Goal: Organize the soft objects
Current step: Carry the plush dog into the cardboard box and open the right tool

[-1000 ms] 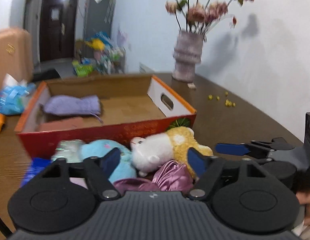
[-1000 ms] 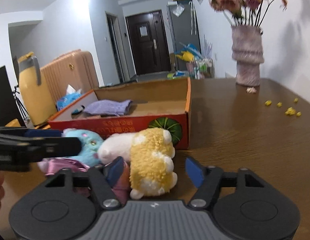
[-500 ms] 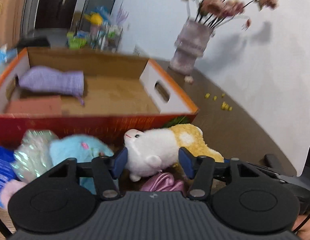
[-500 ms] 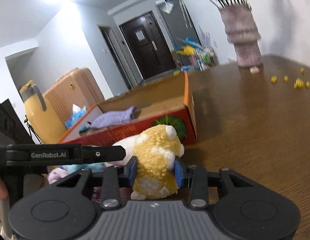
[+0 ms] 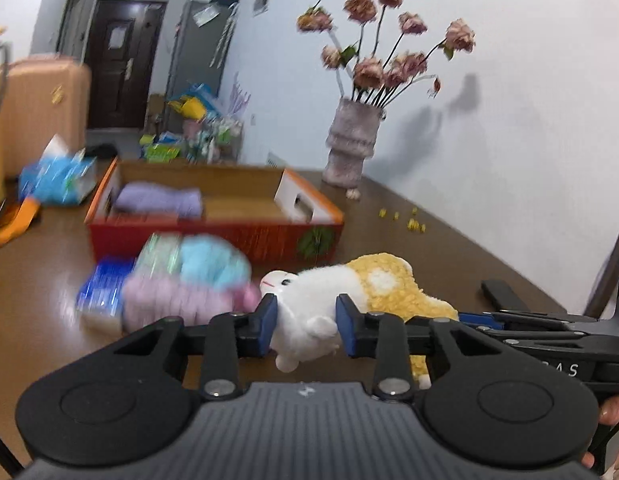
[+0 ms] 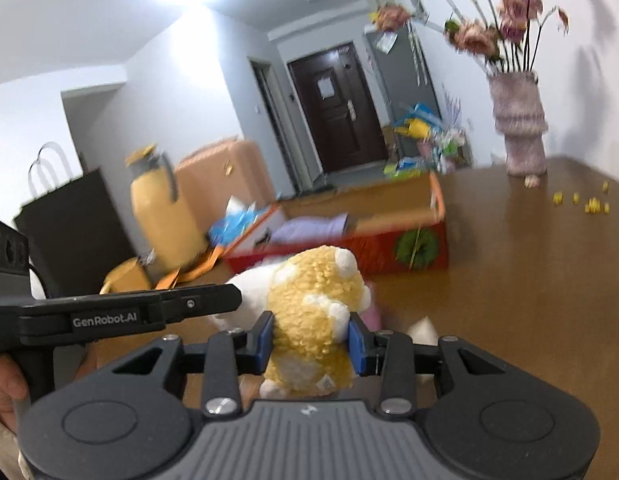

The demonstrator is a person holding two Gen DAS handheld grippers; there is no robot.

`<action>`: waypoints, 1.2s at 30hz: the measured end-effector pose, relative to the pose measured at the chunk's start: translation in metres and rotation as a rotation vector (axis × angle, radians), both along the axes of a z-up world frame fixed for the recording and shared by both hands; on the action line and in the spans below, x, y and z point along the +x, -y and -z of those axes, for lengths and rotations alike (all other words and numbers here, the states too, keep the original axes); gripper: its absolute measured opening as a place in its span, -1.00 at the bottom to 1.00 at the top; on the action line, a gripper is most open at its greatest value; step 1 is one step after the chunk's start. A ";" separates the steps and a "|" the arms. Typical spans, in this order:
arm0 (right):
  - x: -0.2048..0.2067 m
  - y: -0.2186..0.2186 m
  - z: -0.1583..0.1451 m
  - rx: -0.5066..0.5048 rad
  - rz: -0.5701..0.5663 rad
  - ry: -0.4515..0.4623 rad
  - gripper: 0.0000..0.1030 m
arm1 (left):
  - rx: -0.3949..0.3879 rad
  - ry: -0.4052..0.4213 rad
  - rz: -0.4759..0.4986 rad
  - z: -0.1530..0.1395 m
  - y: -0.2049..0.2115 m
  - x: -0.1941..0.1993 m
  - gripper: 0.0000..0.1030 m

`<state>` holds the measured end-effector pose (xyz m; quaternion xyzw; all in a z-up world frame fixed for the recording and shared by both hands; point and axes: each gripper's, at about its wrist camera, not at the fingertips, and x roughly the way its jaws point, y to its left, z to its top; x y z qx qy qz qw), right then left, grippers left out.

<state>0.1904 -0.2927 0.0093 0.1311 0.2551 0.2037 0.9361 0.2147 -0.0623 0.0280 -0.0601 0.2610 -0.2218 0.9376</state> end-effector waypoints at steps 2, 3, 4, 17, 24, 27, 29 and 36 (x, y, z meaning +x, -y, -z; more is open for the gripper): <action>-0.016 -0.004 0.011 0.010 -0.020 -0.034 -0.28 | -0.007 -0.014 -0.022 0.014 -0.007 -0.024 -0.37; -0.023 -0.007 0.016 0.015 -0.033 -0.055 -0.28 | 0.002 -0.011 -0.027 0.018 -0.010 -0.034 -0.37; -0.030 -0.011 0.021 0.018 -0.044 -0.070 -0.28 | 0.011 -0.012 -0.036 0.023 -0.013 -0.045 -0.37; -0.060 -0.044 0.045 -0.051 -0.023 -0.090 0.20 | 0.007 -0.074 -0.062 0.063 -0.039 -0.066 0.25; -0.066 -0.039 0.045 -0.043 -0.019 -0.073 -0.03 | -0.054 -0.077 -0.037 0.068 -0.052 -0.060 0.23; -0.061 -0.040 0.048 -0.026 -0.029 -0.084 -0.22 | -0.089 -0.095 0.001 0.071 -0.053 -0.055 -0.12; -0.060 -0.041 0.047 -0.042 -0.034 -0.078 -0.26 | -0.100 -0.102 -0.001 0.070 -0.053 -0.051 -0.15; -0.016 -0.023 0.003 0.011 -0.007 0.028 -0.29 | -0.155 -0.029 0.042 0.017 -0.047 0.014 -0.16</action>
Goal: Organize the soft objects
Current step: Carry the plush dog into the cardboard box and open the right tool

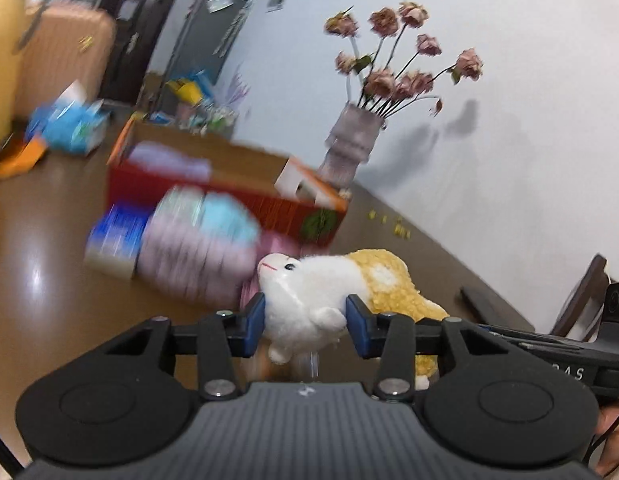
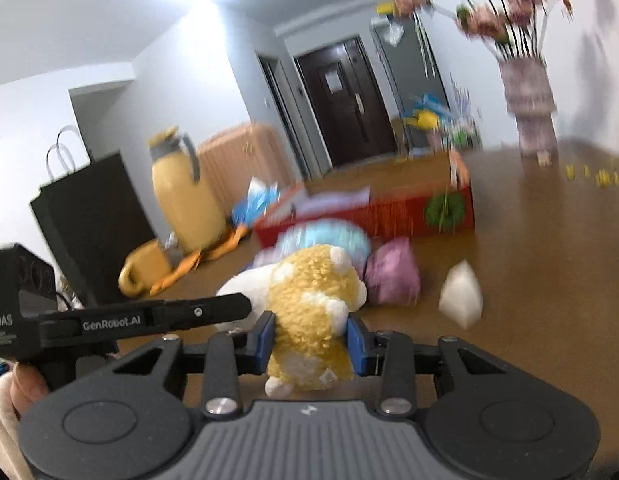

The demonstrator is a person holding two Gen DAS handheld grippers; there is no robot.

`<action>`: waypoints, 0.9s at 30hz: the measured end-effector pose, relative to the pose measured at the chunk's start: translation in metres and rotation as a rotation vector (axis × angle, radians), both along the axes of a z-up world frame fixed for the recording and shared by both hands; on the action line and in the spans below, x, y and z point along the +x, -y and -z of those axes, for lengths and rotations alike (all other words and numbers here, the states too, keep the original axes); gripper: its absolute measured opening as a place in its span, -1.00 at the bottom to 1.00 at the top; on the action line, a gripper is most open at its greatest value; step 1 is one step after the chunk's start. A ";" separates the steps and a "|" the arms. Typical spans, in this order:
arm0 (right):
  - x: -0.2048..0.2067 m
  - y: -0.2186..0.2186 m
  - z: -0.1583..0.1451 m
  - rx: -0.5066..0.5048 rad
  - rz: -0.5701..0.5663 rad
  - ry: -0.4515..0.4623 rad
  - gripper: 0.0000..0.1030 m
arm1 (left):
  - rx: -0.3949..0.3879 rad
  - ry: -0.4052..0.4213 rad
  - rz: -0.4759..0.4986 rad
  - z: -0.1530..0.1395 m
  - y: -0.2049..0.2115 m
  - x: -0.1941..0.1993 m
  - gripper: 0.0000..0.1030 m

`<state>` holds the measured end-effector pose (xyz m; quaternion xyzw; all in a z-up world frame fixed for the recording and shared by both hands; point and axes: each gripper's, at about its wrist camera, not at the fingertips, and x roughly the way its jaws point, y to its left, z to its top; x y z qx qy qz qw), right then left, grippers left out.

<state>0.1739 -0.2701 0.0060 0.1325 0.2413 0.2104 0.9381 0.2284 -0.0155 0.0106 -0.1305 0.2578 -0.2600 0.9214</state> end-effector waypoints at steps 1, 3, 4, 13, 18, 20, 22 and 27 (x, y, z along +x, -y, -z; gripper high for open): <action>0.016 0.002 -0.009 -0.014 0.009 0.012 -0.29 | 0.010 -0.001 0.016 -0.012 0.005 0.024 -0.16; 0.057 0.008 -0.028 -0.040 0.033 0.037 -0.29 | 0.015 0.007 0.047 -0.032 0.014 0.076 -0.16; 0.079 0.011 -0.036 -0.049 0.045 0.040 -0.29 | 0.020 0.003 0.058 -0.040 0.019 0.102 -0.16; 0.313 0.037 -0.038 -0.069 0.116 -0.127 -0.30 | 0.090 -0.157 0.042 -0.030 0.063 0.332 -0.17; 0.395 0.037 -0.002 -0.088 0.142 -0.245 -0.30 | 0.166 -0.247 0.002 0.010 0.078 0.394 -0.17; 0.408 0.028 0.007 -0.151 0.150 -0.257 -0.28 | 0.175 -0.290 -0.001 0.020 0.079 0.406 -0.18; 0.409 0.015 0.011 -0.261 0.183 -0.222 -0.22 | 0.157 -0.307 0.024 0.024 0.076 0.406 -0.17; 0.403 -0.005 0.010 -0.416 0.203 -0.158 -0.16 | 0.197 -0.211 0.022 0.009 0.076 0.391 -0.11</action>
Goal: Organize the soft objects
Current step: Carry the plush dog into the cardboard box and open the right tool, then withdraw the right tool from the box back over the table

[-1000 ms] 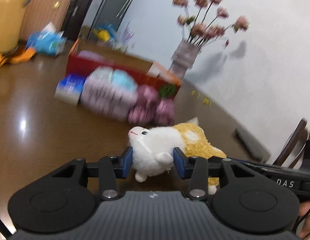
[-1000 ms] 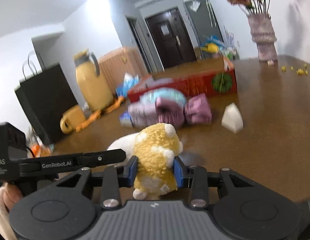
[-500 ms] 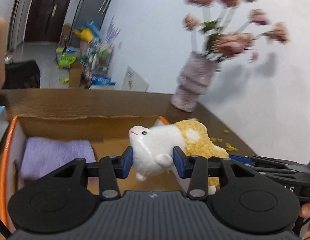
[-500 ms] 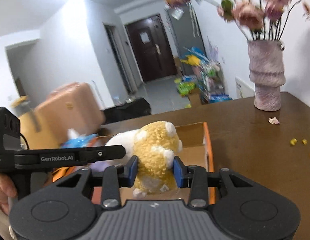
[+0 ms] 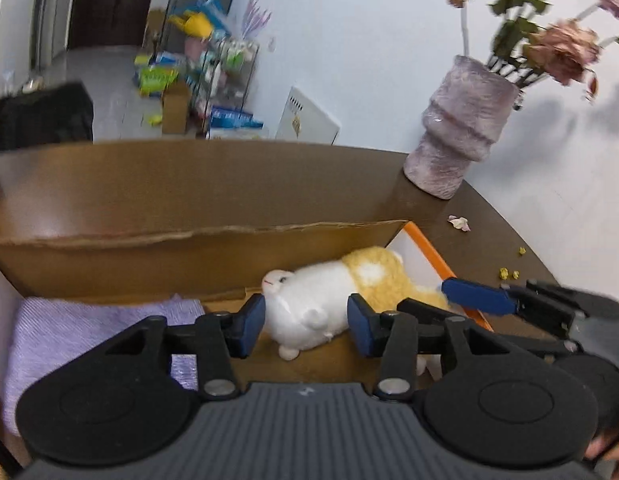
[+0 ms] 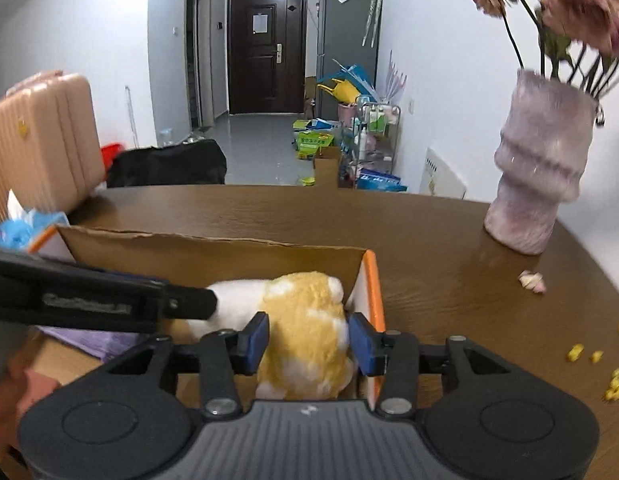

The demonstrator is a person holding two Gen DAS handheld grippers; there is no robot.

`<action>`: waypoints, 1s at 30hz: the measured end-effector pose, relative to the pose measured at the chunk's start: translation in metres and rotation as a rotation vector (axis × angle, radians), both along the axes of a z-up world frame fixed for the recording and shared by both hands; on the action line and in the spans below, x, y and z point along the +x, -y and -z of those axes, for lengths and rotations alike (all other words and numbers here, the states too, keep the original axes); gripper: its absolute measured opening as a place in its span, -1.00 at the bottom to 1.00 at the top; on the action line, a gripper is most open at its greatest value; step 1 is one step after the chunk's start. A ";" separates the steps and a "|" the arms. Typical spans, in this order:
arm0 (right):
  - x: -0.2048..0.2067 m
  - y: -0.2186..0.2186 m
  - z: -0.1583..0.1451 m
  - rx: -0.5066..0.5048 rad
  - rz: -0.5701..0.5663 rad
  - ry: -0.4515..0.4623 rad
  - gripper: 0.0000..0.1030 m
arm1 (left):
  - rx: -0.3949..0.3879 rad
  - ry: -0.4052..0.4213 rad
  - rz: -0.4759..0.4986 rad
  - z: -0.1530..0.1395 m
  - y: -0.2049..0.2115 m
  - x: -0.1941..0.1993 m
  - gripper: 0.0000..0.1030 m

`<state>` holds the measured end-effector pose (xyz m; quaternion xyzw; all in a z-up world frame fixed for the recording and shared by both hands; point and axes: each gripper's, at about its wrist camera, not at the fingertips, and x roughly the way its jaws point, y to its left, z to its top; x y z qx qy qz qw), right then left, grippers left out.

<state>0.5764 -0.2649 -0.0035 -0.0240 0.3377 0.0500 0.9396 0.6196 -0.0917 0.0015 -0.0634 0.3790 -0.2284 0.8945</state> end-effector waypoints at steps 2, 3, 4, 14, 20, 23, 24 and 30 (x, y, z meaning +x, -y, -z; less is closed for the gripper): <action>-0.006 0.000 -0.010 -0.013 0.010 0.007 -0.15 | 0.020 0.023 -0.003 -0.013 -0.004 -0.011 -0.11; -0.011 0.002 -0.019 -0.008 0.009 0.021 -0.15 | 0.027 0.038 -0.005 -0.023 -0.009 -0.020 -0.11; -0.017 0.003 -0.030 -0.003 0.007 0.038 -0.15 | 0.035 0.057 -0.010 -0.033 -0.013 -0.028 -0.07; -0.121 0.045 -0.153 0.028 -0.005 0.214 0.30 | 0.140 0.294 -0.141 -0.148 -0.070 -0.149 0.77; -0.181 0.046 -0.180 0.041 -0.042 0.258 0.43 | 0.157 0.392 -0.193 -0.181 -0.079 -0.223 0.93; -0.220 0.042 -0.178 0.060 -0.066 0.301 0.53 | 0.160 0.458 -0.224 -0.172 -0.086 -0.271 0.96; -0.236 0.042 -0.173 0.066 -0.078 0.309 0.54 | 0.159 0.474 -0.227 -0.166 -0.088 -0.288 0.96; -0.322 0.031 -0.134 0.059 -0.119 0.342 0.62 | 0.153 0.517 -0.245 -0.120 -0.102 -0.385 1.00</action>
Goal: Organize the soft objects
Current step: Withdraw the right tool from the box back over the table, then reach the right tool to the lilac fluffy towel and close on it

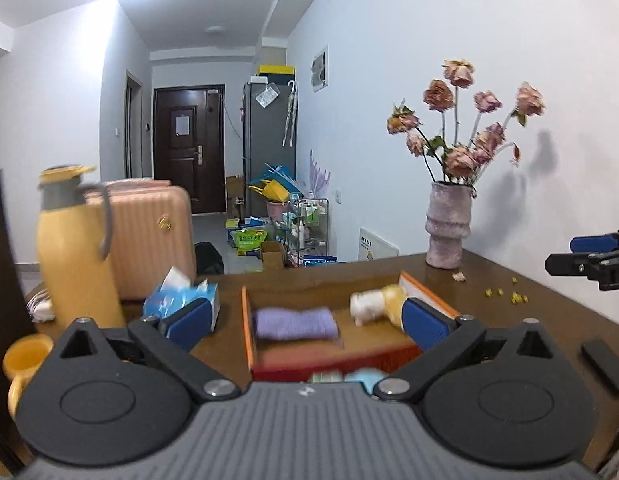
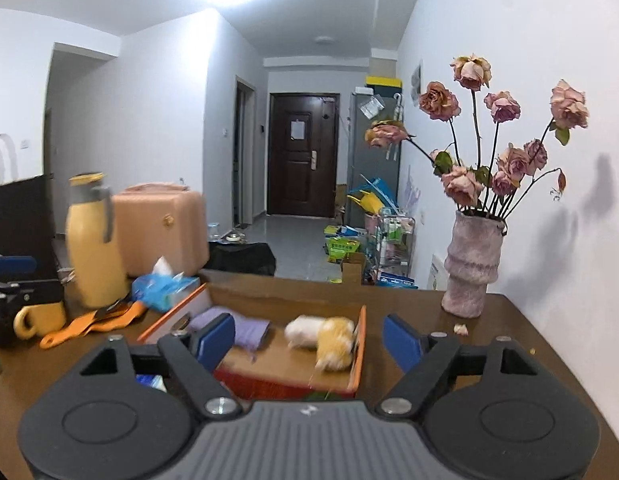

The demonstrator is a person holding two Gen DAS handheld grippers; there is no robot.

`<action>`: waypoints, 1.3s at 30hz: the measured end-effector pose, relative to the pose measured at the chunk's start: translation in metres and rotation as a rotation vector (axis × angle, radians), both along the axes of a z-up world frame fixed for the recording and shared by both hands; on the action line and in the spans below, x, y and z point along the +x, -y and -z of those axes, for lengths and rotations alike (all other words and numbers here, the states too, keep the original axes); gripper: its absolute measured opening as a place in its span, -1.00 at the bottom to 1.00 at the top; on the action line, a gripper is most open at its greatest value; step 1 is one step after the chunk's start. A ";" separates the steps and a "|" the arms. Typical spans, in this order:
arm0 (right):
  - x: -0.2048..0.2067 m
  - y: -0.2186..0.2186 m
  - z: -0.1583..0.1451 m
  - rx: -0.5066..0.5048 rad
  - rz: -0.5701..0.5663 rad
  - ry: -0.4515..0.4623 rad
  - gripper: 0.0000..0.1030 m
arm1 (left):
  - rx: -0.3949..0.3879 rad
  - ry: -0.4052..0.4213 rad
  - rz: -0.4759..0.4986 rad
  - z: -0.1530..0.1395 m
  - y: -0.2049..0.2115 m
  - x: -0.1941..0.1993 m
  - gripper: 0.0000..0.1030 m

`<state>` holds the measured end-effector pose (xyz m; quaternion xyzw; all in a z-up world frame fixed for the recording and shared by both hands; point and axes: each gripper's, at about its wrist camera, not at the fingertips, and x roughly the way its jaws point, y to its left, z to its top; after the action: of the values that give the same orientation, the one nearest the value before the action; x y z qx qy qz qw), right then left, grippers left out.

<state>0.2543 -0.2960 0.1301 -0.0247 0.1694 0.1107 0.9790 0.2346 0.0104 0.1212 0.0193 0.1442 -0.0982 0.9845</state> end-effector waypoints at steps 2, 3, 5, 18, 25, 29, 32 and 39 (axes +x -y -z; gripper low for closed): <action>-0.031 -0.004 0.017 0.013 -0.006 0.010 0.67 | 0.025 0.025 -0.003 0.021 -0.002 -0.034 1.00; -0.046 -0.007 0.025 0.019 -0.014 0.015 0.67 | 0.031 0.037 -0.004 0.029 -0.004 -0.047 1.00; -0.079 -0.013 0.044 0.045 -0.015 0.017 0.67 | 0.041 0.047 -0.027 0.047 -0.006 -0.075 1.00; -0.162 -0.037 0.118 0.177 -0.013 -0.101 0.60 | -0.107 -0.091 -0.041 0.097 -0.014 -0.134 1.00; -0.127 -0.062 0.144 0.229 -0.171 -0.234 -0.25 | -0.123 -0.197 -0.070 0.121 -0.017 -0.101 1.00; -0.089 -0.096 0.164 0.221 -0.245 -0.305 -0.37 | -0.126 -0.236 -0.093 0.129 -0.020 -0.069 1.00; -0.058 -0.116 0.176 0.226 -0.278 -0.350 -0.41 | -0.114 -0.227 -0.099 0.125 -0.023 -0.040 0.93; 0.007 -0.095 0.181 0.245 -0.007 -0.347 -0.46 | -0.115 -0.176 -0.021 0.112 -0.019 0.030 0.66</action>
<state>0.2611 -0.2015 -0.0505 0.1135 0.3206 0.1367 0.9304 0.2643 0.0290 0.0090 -0.0475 0.2243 -0.0972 0.9685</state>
